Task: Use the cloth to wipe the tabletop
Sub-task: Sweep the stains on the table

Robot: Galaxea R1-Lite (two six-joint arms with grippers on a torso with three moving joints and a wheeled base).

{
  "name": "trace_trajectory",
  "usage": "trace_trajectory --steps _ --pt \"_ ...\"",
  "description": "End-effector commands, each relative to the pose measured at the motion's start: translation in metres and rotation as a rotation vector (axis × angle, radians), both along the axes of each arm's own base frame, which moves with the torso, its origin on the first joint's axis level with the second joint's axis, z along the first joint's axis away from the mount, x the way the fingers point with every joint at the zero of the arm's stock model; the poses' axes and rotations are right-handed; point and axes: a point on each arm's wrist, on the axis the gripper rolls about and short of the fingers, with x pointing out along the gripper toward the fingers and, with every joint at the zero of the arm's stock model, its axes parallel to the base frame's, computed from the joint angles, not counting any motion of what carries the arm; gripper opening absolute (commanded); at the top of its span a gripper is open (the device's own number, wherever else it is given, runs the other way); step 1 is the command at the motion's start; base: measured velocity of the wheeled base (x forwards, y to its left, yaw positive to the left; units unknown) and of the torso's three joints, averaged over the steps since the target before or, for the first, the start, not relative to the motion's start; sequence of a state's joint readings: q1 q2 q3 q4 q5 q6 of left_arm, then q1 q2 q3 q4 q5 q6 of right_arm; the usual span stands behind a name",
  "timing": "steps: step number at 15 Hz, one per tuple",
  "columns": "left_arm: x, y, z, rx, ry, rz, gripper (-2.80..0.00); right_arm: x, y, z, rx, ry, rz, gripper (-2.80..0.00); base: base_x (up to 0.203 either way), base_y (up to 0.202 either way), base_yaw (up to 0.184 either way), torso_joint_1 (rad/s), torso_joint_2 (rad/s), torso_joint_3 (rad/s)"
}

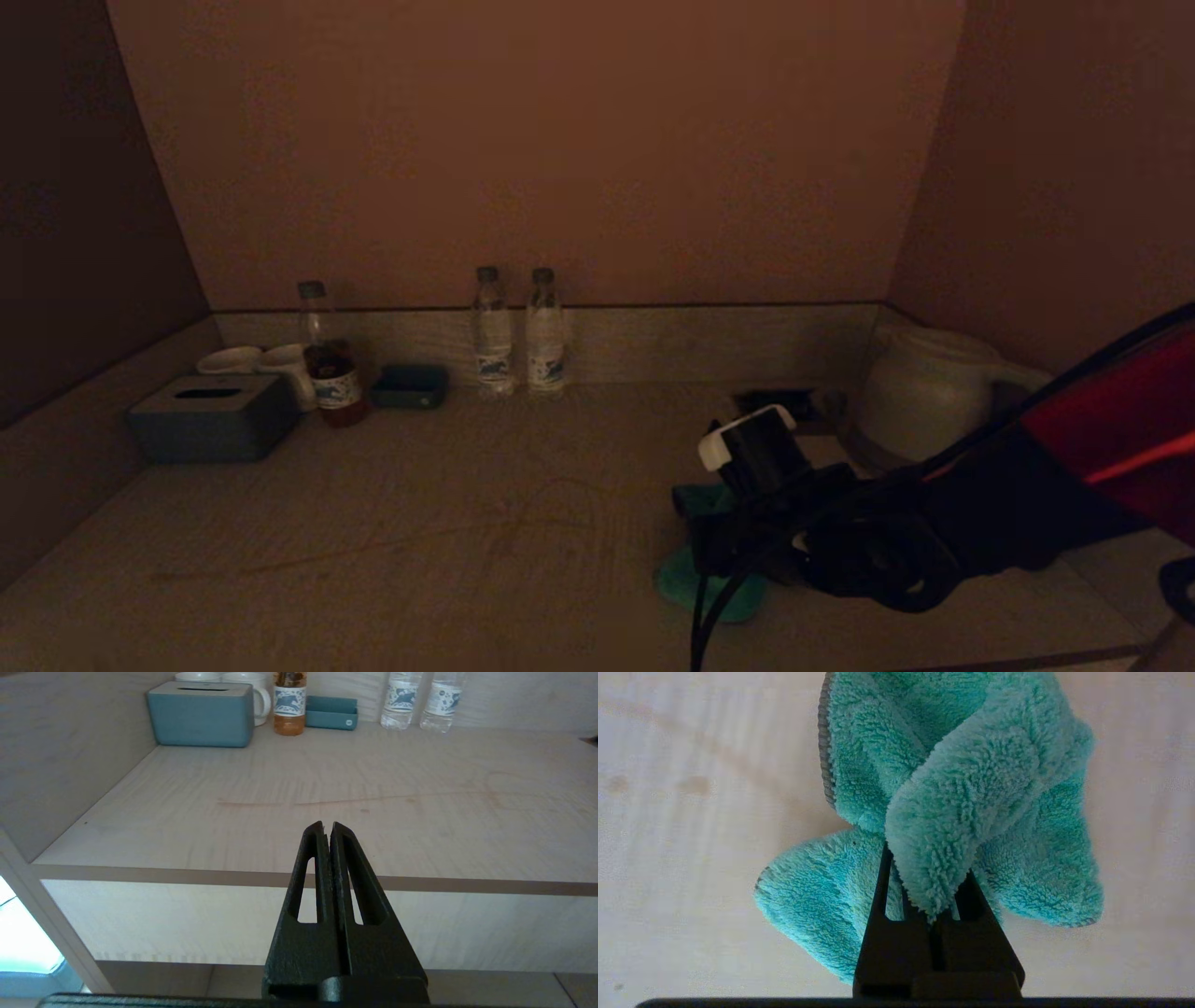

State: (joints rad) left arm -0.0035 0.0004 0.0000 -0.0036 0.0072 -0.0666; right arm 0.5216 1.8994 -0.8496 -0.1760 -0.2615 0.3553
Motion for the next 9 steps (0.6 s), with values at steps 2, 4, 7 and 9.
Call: trace_trajectory --steps 2,4,7,9 --pt "0.0 0.0 0.0 -0.001 0.0 0.001 -2.8 -0.002 -0.014 0.004 -0.006 -0.009 -0.044 -2.8 0.0 0.0 0.0 0.0 0.0 0.0" --pt "0.0 0.0 0.0 -0.001 -0.001 -0.001 -2.8 -0.001 -0.029 0.004 -0.024 -0.008 -0.093 -2.8 0.0 0.0 0.0 0.0 0.0 0.0" --pt "0.0 0.0 0.0 -0.001 0.0 0.001 -2.8 0.003 -0.053 0.004 -0.035 -0.005 -0.17 -2.8 0.0 0.0 0.0 0.0 0.0 0.0" --pt "0.0 0.0 0.0 -0.001 -0.001 0.001 -2.8 0.006 -0.062 0.002 -0.04 0.001 -0.198 -2.8 0.0 0.0 0.0 0.0 0.0 0.0"
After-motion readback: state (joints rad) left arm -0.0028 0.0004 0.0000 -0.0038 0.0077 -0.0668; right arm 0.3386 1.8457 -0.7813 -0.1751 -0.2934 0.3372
